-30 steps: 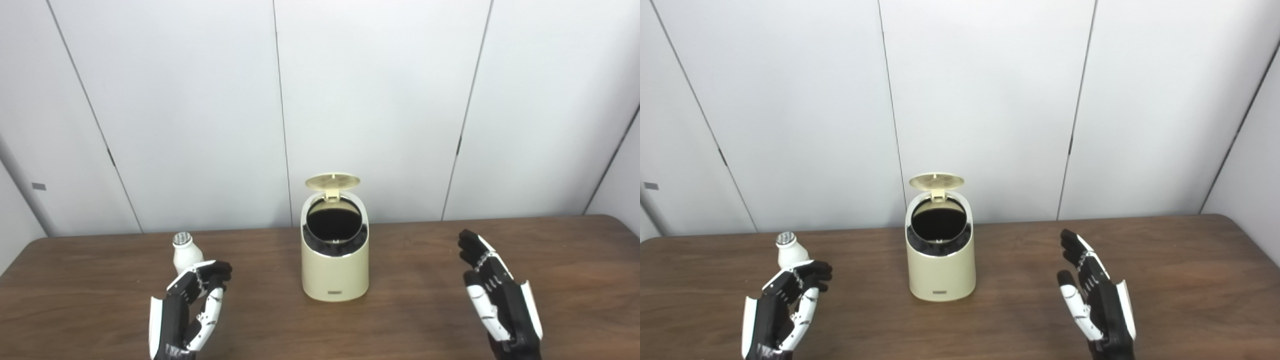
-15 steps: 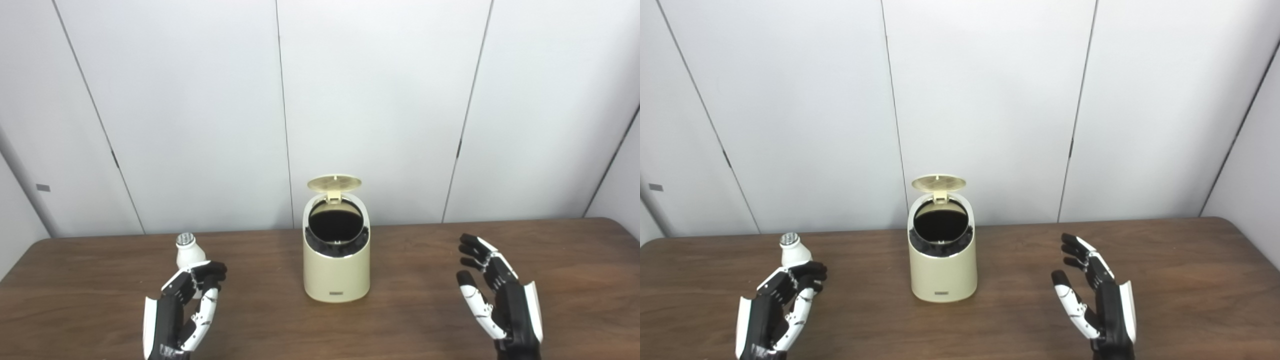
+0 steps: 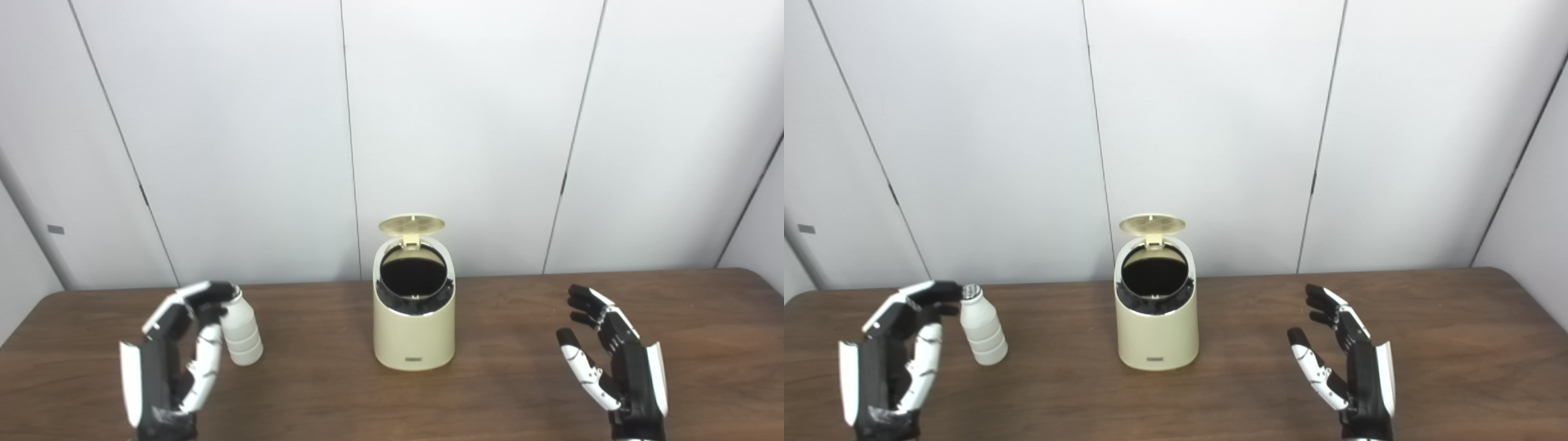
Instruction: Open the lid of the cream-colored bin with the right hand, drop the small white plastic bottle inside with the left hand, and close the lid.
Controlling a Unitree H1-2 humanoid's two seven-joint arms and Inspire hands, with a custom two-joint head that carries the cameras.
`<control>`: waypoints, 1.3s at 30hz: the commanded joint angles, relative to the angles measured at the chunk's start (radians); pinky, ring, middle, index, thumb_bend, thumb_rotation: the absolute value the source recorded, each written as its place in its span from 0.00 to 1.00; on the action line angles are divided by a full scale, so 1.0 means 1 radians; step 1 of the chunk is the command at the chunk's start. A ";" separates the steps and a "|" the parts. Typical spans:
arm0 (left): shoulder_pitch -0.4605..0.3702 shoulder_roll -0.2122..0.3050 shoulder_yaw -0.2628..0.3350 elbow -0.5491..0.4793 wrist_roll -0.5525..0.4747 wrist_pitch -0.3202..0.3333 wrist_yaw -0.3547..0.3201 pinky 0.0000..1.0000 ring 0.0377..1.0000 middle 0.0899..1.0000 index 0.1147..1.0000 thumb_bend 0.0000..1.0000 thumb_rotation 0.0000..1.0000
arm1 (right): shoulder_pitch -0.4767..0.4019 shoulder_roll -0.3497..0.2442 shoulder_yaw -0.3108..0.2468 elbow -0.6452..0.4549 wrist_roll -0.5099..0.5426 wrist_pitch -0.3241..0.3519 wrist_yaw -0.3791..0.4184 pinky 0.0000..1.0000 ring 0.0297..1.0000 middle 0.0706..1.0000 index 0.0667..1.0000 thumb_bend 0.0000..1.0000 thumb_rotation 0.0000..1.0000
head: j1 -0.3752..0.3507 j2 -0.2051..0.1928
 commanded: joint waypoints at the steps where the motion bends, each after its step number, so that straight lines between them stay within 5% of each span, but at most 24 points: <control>1: -0.066 0.035 0.037 -0.045 -0.005 0.009 0.002 0.53 0.60 0.60 0.57 0.27 0.58 | 0.040 -0.026 -0.002 0.075 -0.026 -0.037 -0.011 0.71 0.77 0.77 0.72 0.24 0.46 | 0.003 0.000; 8: -0.147 0.103 0.121 -0.069 -0.104 0.113 -0.027 0.56 0.64 0.64 0.62 0.27 0.57 | 0.035 -0.031 -0.006 0.095 -0.018 -0.037 -0.014 0.73 0.79 0.78 0.73 0.23 0.46 | 0.027 -0.011; 12: -0.177 0.150 0.152 -0.029 -0.082 0.153 -0.038 0.73 0.80 0.80 0.82 0.54 0.79 | 0.035 -0.033 -0.005 0.097 -0.007 -0.037 -0.012 0.73 0.79 0.78 0.72 0.22 0.42 | 0.037 -0.016; 16: -0.205 0.199 0.163 0.092 -0.074 0.128 -0.043 0.83 0.88 0.88 0.90 0.81 0.82 | 0.036 -0.038 -0.005 0.102 -0.005 -0.037 -0.006 0.75 0.79 0.78 0.73 0.20 0.35 | 0.040 -0.017; 19: -0.213 0.219 0.162 0.161 -0.094 0.114 -0.051 0.85 0.90 0.90 0.93 0.90 0.81 | 0.036 -0.039 -0.005 0.100 -0.001 -0.037 -0.005 0.75 0.80 0.78 0.73 0.20 0.34 | 0.041 -0.017; 24: -0.223 0.243 0.163 0.278 -0.077 0.089 -0.043 0.86 0.90 0.89 0.92 0.96 0.84 | 0.034 -0.048 -0.006 0.110 0.013 -0.037 -0.002 0.78 0.81 0.79 0.74 0.20 0.25 | 0.048 -0.015; 28: -0.221 0.255 0.148 0.342 -0.074 0.102 -0.059 0.87 0.92 0.90 0.92 0.91 0.86 | 0.035 -0.051 -0.004 0.108 0.020 -0.037 0.004 0.77 0.81 0.79 0.74 0.21 0.31 | 0.050 -0.013; 34: -0.216 0.296 0.107 0.453 -0.109 0.128 -0.140 0.99 0.98 0.98 1.00 0.99 0.79 | 0.030 -0.057 -0.002 0.116 0.019 -0.037 -0.006 0.77 0.81 0.79 0.74 0.21 0.32 | 0.050 -0.013; 39: -0.207 0.310 0.089 0.521 -0.117 0.116 -0.172 0.98 1.00 1.00 1.00 1.00 0.75 | 0.027 -0.062 -0.003 0.124 0.026 -0.038 -0.007 0.77 0.81 0.79 0.74 0.22 0.35 | 0.050 -0.009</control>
